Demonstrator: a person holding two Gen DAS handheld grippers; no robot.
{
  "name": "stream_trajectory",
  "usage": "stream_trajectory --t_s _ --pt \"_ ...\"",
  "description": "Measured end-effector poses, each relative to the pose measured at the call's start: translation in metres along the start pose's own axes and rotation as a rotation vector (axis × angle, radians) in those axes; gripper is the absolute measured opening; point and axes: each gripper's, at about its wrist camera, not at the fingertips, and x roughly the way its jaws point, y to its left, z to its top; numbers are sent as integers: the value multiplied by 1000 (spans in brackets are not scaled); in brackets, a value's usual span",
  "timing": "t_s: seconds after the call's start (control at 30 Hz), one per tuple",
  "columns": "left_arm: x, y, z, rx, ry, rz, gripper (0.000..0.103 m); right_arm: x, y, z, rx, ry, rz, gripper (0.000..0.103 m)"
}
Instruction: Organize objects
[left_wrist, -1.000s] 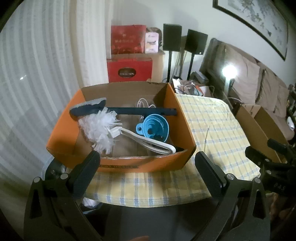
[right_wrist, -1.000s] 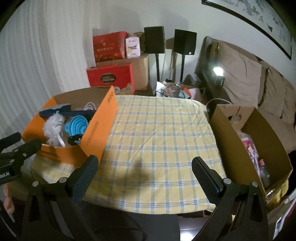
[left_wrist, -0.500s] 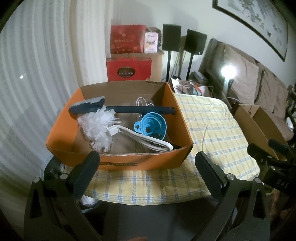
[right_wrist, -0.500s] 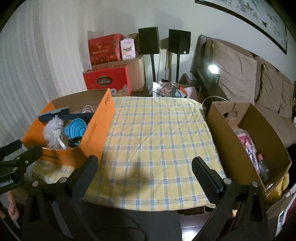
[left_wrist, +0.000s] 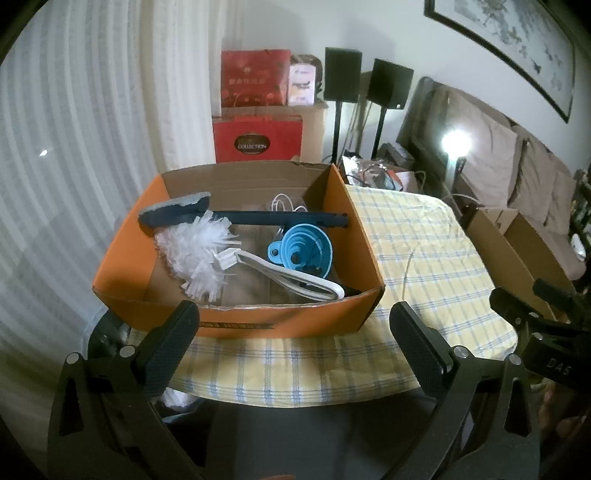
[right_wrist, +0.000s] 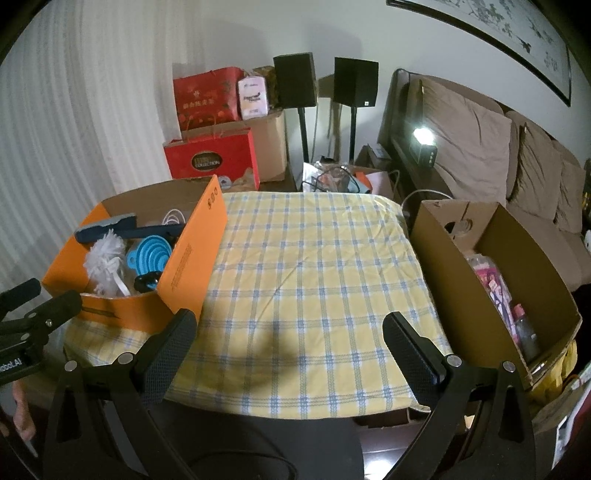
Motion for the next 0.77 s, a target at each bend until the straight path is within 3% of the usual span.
stream_trajectory --t_s 0.77 --pt "-1 -2 -1 13 3 -14 103 2 -1 -2 6 5 3 102"
